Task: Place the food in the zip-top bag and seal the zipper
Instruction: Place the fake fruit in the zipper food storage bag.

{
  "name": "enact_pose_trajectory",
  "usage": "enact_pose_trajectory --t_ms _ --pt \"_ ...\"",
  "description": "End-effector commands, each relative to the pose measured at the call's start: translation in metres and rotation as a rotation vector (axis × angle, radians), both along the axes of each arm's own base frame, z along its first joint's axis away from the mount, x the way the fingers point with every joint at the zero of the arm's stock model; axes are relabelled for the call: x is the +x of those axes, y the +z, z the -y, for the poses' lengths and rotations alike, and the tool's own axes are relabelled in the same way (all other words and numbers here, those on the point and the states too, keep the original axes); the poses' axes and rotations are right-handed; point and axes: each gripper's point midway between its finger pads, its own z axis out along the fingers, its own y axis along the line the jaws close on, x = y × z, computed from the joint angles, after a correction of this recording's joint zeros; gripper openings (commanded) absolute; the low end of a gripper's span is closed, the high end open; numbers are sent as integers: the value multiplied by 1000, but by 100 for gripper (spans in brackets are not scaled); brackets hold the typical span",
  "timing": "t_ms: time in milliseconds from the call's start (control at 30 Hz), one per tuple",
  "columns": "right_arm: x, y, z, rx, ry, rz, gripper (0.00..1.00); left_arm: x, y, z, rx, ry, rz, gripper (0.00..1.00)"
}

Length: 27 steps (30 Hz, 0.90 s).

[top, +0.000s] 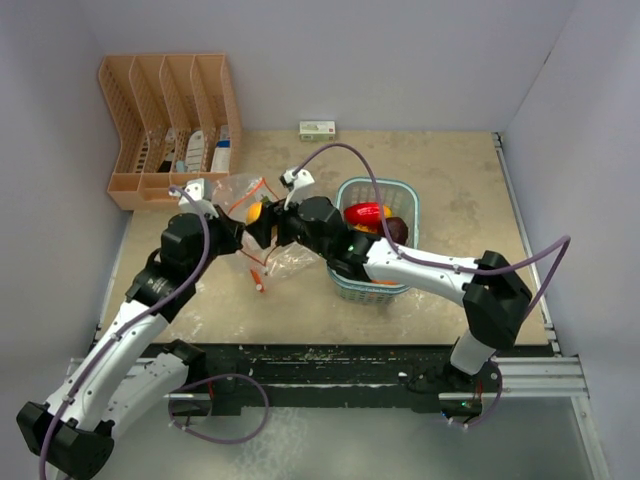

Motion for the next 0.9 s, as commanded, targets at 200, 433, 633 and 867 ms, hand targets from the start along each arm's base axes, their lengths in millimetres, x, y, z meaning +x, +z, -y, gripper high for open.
enact_pose_trajectory --t_ms 200,433,633,867 --pt "23 15 45 -171 -223 44 80 4 29 44 -217 -145 44 0" --pt "16 29 46 -178 -185 38 99 10 7 58 -267 -173 0 0" --pt "4 48 56 -148 -162 51 100 16 4 52 -241 -137 1 0" --pt "-16 78 80 -62 -147 88 97 16 5 49 -232 -126 4 0"
